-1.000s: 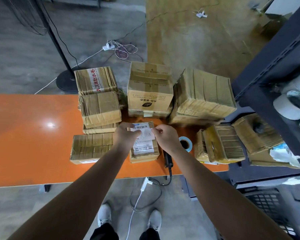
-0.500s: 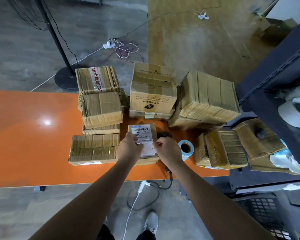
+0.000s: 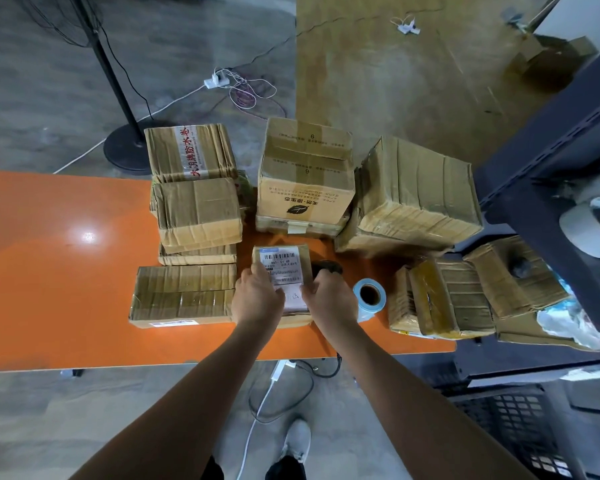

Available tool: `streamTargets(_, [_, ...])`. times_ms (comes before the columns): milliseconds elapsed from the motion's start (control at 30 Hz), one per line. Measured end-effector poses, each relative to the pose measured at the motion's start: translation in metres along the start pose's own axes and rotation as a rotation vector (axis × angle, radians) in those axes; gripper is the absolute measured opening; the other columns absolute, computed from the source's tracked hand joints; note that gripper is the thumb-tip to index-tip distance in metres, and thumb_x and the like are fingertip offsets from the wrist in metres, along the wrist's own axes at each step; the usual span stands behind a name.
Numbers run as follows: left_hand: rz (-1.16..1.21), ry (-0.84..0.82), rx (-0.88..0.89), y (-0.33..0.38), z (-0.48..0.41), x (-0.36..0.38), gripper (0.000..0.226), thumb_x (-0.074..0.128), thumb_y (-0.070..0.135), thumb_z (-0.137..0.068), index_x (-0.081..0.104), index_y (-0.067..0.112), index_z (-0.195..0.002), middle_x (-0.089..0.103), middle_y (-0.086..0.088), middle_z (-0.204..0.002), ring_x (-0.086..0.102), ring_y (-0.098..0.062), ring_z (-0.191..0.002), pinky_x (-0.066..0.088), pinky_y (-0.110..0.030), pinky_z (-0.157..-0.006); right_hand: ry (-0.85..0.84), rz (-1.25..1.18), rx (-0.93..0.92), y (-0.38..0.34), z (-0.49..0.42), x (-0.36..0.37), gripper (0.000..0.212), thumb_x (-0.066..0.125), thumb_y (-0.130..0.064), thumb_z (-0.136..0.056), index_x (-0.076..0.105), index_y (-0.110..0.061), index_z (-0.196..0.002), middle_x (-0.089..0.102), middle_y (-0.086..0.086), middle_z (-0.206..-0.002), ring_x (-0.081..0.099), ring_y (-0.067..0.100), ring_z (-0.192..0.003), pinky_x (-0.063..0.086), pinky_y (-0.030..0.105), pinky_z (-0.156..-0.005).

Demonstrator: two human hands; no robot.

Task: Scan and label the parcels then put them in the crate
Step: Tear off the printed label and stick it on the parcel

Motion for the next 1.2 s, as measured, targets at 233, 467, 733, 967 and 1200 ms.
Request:
streamTargets(233, [0.111,-0.053,-0.21,-0.018,-0.002,0.005,0.057,0.07,0.041,-0.084,0.039,0.007,-0.117,0.045,-0.017,-0.127,0.051,-0.034,-0.116,0.049,-0.046,-0.093,-0.085,-0.183,0.066,0.011,-0.008,0.011,0.037,0.062,-0.052,-0.088,0.052,-0.018,-0.1,0.059,-0.001,-0.091,0.059,0.017,-0.081,0.046,0.03,-0.061])
streamTargets(467, [0.173,-0.049,-0.317,-0.022,-0.001,0.008,0.067,0.069,0.045,-0.083,0.037,0.005,-0.125,0.045,-0.017,-0.131,0.047,-0.035,-0.122,0.044,-0.045,-0.097,-0.151,-0.179,0.186,0.016,-0.014,0.02,0.048,0.063,-0.059,-0.085,0.051,-0.017,-0.106,0.061,-0.001,-0.092,0.059,0.018,-0.082,0.041,0.029,-0.061])
streamTargets(733, [0.351,-0.124,-0.156,-0.018,0.005,0.005,0.046,0.057,0.041,-0.064,0.06,0.028,-0.108,0.064,0.0,-0.102,0.061,-0.027,-0.097,0.054,-0.05,-0.084,-0.215,-0.6,0.142,0.02,-0.007,0.009,0.018,0.057,-0.035,-0.096,0.06,-0.018,-0.096,0.06,-0.005,-0.08,0.058,0.017,-0.078,0.041,0.025,-0.059])
streamTargets(967, [0.595,-0.094,-0.107,0.013,0.044,-0.025,0.025,0.055,0.005,-0.086,0.064,0.014,-0.108,0.07,-0.001,-0.098,0.067,-0.014,-0.077,0.05,-0.018,-0.049,-0.287,-1.002,0.143,0.022,0.008,-0.007,0.021,0.066,-0.035,-0.089,0.049,-0.03,-0.1,0.061,0.011,-0.116,0.061,0.031,-0.112,0.048,0.051,-0.096])
streamTargets(1200, [0.698,-0.093,-0.024,0.029,0.071,-0.043,0.026,0.053,0.01,-0.093,0.066,0.027,-0.108,0.069,0.013,-0.093,0.065,-0.011,-0.083,0.05,-0.022,-0.064,-0.333,-1.081,0.194,0.026,0.03,-0.031,0.028,0.059,-0.05,-0.093,0.044,-0.031,-0.107,0.058,0.002,-0.115,0.059,0.026,-0.112,0.048,0.055,-0.1])
Point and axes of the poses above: each hand's wrist, its own z-axis away from the middle knuckle, its own x-axis out of the palm, y = z × x, the point moved 8 cm from there along -z, towards the middle knuckle
